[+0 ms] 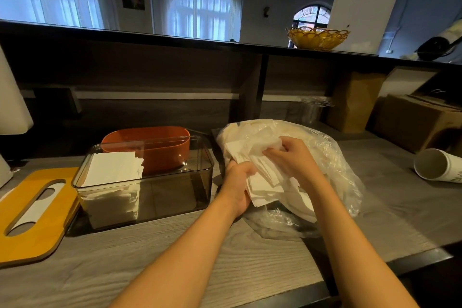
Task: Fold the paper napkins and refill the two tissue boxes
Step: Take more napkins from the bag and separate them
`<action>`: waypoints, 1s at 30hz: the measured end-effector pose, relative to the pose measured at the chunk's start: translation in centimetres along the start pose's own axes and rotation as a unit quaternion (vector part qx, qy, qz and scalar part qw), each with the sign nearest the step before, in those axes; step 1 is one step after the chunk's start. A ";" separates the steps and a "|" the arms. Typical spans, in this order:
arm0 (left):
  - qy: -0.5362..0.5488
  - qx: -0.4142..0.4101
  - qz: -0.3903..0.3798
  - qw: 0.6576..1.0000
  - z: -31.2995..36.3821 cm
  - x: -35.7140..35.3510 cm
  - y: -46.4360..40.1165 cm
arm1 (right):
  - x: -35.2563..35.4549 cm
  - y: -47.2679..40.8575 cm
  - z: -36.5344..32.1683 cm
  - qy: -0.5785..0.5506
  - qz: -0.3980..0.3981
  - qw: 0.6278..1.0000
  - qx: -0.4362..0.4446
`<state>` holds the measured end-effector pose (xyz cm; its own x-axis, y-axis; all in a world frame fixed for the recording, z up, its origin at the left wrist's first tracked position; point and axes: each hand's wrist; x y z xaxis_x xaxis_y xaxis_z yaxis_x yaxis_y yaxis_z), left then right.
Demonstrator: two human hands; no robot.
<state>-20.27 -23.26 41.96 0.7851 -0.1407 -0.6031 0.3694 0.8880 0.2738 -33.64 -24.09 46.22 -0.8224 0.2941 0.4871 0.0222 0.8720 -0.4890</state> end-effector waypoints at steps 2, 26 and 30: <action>-0.002 -0.003 0.034 0.999 0.0 0.0 -0.2 | 0.2 0.0 0.4 -0.036 0.054 0.997 -0.031; 0.045 -0.074 0.104 0.991 -0.1 0.6 -1.3 | -1.9 0.8 -1.9 -0.060 -0.107 0.987 -0.107; 0.009 -0.099 0.119 0.988 0.1 0.8 -1.4 | -1.5 1.1 -2.2 -0.057 -0.132 0.988 -0.060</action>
<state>-20.16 -24.63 41.16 0.8287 0.0887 -0.5526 0.0689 0.9637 0.2581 -31.08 -22.72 46.54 -0.8670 0.0097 0.4983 -0.1401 0.9548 -0.2622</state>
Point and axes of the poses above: each hand's wrist, its own y-axis away from the middle knuckle, its own x-axis out of the back of the hand, z = x × y, and after that the axes turned 13 degrees about x, right-handed
